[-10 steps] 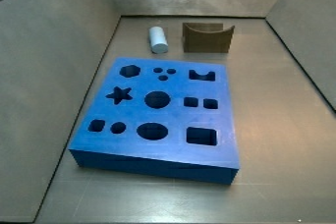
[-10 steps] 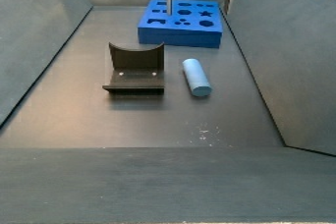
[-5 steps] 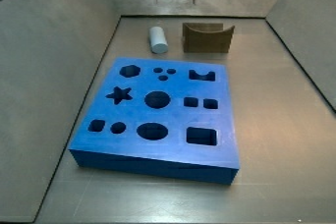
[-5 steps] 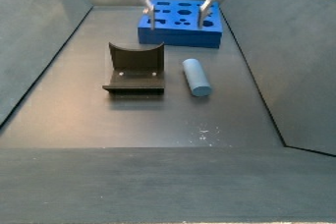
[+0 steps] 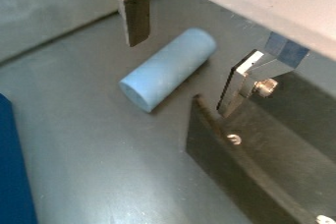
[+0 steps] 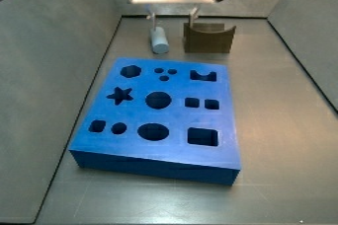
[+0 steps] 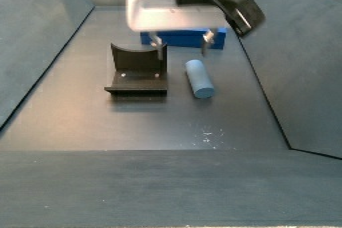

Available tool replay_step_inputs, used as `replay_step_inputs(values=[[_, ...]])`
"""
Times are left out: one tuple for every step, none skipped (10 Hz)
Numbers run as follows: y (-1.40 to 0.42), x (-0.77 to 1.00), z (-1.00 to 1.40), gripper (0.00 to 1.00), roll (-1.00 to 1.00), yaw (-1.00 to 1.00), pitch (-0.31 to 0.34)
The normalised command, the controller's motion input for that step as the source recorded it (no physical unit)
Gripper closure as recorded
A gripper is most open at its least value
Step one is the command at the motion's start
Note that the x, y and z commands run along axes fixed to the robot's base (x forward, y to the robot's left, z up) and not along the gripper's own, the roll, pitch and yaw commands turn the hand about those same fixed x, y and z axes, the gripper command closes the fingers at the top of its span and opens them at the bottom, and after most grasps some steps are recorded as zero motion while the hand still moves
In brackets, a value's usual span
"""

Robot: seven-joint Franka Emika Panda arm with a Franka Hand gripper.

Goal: Pick up the oval object. Move up. Place the oval object on the fixture. Regrasp the oval object. Move to above the board. Insert the oval object.
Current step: Pick up the oval object.

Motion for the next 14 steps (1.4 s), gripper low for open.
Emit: replay_step_inputs(values=[[0.0,-0.1,-0.39,0.0,0.01,0.0,-0.06],[-0.14,-0.46,-0.95,0.0,0.03,0.0,-0.149],[-0.03,0.0,-0.18,0.0,-0.03,0.0,-0.053],[0.0,-0.01,-0.08,0.0,-0.02,0.0,-0.019],[0.0,-0.31,-0.77,0.0,0.01,0.0,-0.171],[0.0,-0.07,-0.26,0.0,-0.01,0.0,-0.081],[0.03,-0.11,0.0,0.0,-0.12,0.0,-0.08],[0.05,0.0,0.0,0.0,-0.13,0.0,-0.043],[0.02,-0.07,0.0,0.0,-0.08,0.0,-0.056],[0.0,-0.21,-0.17,0.0,0.0,0.0,-0.087],[0.0,-0.34,-0.47,0.0,0.01,0.0,-0.154],[0.0,-0.29,0.0,0.0,-0.06,-0.03,-0.103],[0.0,-0.18,0.04,0.0,-0.06,-0.01,-0.069],[0.0,-0.05,0.0,0.0,-0.05,0.0,-0.039]])
